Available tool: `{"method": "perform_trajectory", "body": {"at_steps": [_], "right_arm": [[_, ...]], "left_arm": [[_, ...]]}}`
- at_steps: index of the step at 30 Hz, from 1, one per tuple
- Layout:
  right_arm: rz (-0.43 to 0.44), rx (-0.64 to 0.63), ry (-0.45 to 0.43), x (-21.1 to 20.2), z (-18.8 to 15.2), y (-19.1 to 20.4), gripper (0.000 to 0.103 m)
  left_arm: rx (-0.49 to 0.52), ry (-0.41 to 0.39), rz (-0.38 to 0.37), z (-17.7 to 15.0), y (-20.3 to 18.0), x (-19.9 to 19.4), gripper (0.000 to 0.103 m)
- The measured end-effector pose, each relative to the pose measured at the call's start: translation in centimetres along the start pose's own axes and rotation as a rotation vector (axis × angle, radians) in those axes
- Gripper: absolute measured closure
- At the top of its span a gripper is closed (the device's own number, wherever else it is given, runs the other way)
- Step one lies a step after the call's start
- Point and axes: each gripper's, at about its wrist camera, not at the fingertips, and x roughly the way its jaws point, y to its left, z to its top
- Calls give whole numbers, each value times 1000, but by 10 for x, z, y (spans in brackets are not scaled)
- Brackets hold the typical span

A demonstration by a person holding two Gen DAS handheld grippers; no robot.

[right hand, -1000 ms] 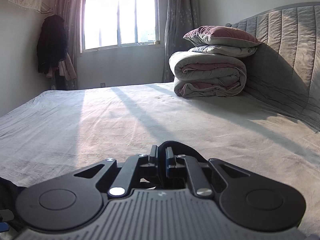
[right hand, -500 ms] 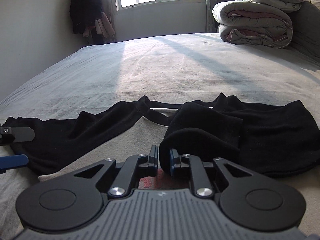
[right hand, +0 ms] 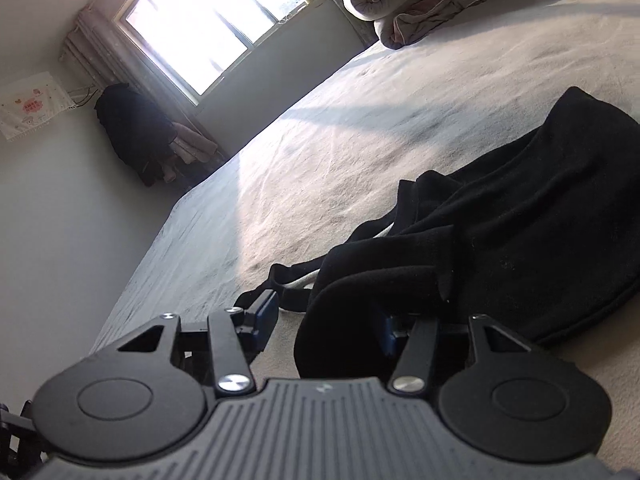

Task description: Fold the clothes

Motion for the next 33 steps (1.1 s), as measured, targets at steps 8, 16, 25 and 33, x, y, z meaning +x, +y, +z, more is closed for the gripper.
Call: {"method": "perform_trajectory", "body": {"at_steps": [8,16,25,33], "right_arm": [[135,-301,140,16,-10,54,49],[196,-703,339,-7,-39,97,48],[-228,-812,189,-87,1,22,48],[-540,-640,100,-90,18,-59,45]], "left_arm": [[-242,53,-149,10,46,25,30],[-255,63,-151,12,39,42,30],[-37,-28,94,2,-1,55,50],[127,-119,211,-2,-8,50,95]]}}
